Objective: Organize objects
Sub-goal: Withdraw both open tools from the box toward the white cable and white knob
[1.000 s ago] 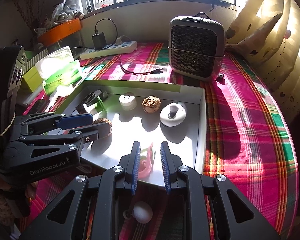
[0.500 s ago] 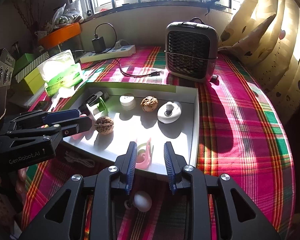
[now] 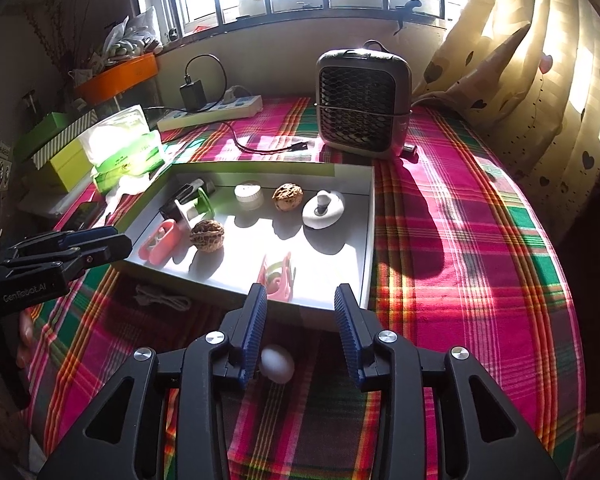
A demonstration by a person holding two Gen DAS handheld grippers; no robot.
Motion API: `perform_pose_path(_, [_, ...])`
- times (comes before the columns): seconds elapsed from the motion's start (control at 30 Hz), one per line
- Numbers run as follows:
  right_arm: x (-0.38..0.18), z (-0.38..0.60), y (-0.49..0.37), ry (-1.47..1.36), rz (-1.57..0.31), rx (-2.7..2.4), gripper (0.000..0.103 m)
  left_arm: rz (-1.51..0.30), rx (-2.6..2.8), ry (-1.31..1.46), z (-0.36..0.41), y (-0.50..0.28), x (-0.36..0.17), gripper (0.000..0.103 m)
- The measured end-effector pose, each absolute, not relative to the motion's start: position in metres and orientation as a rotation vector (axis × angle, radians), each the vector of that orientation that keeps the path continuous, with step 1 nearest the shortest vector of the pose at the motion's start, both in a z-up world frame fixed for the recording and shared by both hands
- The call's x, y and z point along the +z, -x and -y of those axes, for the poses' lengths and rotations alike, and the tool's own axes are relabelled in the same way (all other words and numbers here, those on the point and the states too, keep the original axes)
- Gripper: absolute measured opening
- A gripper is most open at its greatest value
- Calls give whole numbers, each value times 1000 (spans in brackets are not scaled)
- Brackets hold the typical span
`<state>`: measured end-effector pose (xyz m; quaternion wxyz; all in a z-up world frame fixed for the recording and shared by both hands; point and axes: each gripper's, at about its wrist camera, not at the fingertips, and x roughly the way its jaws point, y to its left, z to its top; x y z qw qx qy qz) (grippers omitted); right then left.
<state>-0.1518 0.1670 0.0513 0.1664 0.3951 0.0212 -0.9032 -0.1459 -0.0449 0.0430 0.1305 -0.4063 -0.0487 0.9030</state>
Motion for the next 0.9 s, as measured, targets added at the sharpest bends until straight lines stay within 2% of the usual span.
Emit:
perform_pose_path(0.57, [39,-168,130,-1163,-59,-2521,40,172,2599,1149,50,119,44,38])
perform_pose_path(0.7, [31,-164,130,-1192,-53,-2495,48,140,2565,1178,44,120,35,38])
perform_pose_path(0.9, [21,-155,132,-1223,-77,-2467,49,127,2536,1238,38,124,19,38])
